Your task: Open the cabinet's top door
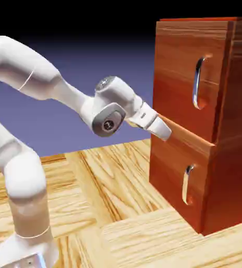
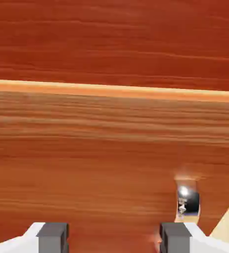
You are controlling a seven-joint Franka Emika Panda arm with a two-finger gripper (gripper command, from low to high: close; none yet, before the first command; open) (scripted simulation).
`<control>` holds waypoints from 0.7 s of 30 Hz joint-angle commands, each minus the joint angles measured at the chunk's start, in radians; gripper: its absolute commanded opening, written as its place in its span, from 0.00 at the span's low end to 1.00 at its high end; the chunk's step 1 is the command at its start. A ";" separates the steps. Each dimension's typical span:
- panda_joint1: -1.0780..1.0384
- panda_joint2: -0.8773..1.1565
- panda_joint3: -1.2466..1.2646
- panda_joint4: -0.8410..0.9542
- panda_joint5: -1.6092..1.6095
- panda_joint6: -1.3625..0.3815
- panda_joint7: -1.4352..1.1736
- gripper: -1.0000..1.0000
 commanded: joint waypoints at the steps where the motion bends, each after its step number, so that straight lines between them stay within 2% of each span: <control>1: 0.013 -0.005 -0.014 0.008 -0.044 -0.001 0.034 0.50; 21: 0.270 -0.099 -0.296 0.167 -0.913 -0.025 0.720 0.50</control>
